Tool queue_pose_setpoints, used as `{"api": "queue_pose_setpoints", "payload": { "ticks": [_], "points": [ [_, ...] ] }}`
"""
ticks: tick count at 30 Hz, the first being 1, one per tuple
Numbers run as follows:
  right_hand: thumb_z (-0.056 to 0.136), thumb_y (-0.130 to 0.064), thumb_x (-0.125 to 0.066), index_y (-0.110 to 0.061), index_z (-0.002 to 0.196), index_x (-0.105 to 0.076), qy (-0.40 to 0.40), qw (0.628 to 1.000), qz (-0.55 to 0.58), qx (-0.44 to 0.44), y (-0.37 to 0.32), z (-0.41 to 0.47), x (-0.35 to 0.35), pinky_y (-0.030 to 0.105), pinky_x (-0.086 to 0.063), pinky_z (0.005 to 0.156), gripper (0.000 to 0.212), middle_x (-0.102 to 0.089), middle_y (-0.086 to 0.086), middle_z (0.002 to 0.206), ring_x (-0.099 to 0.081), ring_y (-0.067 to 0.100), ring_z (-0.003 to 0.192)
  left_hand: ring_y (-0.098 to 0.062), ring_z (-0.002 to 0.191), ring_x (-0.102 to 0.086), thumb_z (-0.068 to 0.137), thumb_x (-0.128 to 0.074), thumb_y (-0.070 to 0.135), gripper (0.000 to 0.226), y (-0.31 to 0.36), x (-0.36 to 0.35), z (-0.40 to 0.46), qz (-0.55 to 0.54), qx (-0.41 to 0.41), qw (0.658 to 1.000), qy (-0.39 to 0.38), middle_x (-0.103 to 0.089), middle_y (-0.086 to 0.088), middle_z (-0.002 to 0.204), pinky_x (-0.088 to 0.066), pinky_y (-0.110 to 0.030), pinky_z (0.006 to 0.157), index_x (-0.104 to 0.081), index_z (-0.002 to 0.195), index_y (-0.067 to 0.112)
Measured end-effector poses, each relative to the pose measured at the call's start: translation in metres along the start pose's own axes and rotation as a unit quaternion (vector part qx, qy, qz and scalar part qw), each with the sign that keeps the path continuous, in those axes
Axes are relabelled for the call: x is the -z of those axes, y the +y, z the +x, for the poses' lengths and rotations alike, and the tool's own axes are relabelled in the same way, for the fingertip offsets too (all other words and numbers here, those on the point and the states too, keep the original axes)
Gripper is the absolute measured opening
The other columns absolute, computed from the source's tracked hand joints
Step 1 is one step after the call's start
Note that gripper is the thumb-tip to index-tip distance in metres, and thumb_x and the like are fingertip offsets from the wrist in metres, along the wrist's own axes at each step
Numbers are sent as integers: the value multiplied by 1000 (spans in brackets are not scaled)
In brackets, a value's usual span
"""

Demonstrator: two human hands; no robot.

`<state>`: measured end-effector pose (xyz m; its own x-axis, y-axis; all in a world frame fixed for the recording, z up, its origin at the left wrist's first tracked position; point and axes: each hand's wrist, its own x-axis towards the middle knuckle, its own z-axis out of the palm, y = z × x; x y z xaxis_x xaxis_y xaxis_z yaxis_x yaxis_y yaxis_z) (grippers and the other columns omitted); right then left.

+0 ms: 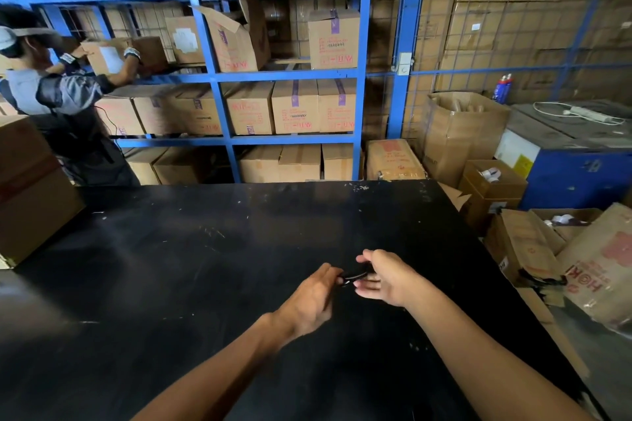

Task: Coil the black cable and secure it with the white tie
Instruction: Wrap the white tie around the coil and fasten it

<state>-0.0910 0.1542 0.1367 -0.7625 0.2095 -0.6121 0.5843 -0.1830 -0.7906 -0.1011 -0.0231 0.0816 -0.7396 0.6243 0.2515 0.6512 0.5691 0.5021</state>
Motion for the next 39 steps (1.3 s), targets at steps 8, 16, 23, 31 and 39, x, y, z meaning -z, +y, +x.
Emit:
{"api": "queue_pose_setpoints", "payload": {
  "ticks": [8,16,23,31,39],
  "points": [
    [99,-36,-57,-35,149,-42,-77,772,-424,466,17,3,24,12,-35,98,52,-48,-17,132,-47,-3,121,-11,59,-45,105,-40,5,10,-2,40,19,-357,169,919,9,-42,-3,72,-50,-25,60,-44,114,4],
    [93,-12,-68,-13,117,-74,127,746,-334,562,27,18,2,38,-57,72,25,-67,9,85,-67,23,75,-10,61,-49,105,-44,15,29,4,35,22,-326,129,935,54,-49,0,71,-49,-22,66,-59,129,9],
    [95,-18,-62,-23,104,-79,129,896,-184,383,33,15,-15,30,-53,82,19,-73,-1,94,-67,16,90,-8,63,-51,101,-43,-3,35,13,26,25,-227,155,958,82,-56,5,78,-45,-15,62,-62,129,5],
    [96,-22,-59,-34,85,-76,93,957,-47,270,36,18,-17,35,-54,84,24,-72,-9,89,-64,11,87,-5,55,-46,102,-46,12,22,25,-8,21,-185,150,955,177,-57,5,68,-39,-16,55,-68,101,12],
    [91,-40,-53,-16,117,-71,68,941,-295,150,72,27,66,45,-52,98,40,-73,4,105,-67,21,104,-24,80,-65,100,-49,8,24,6,-53,8,-121,161,971,125,-72,-15,98,-46,-18,71,-69,112,4]
  ]
}}
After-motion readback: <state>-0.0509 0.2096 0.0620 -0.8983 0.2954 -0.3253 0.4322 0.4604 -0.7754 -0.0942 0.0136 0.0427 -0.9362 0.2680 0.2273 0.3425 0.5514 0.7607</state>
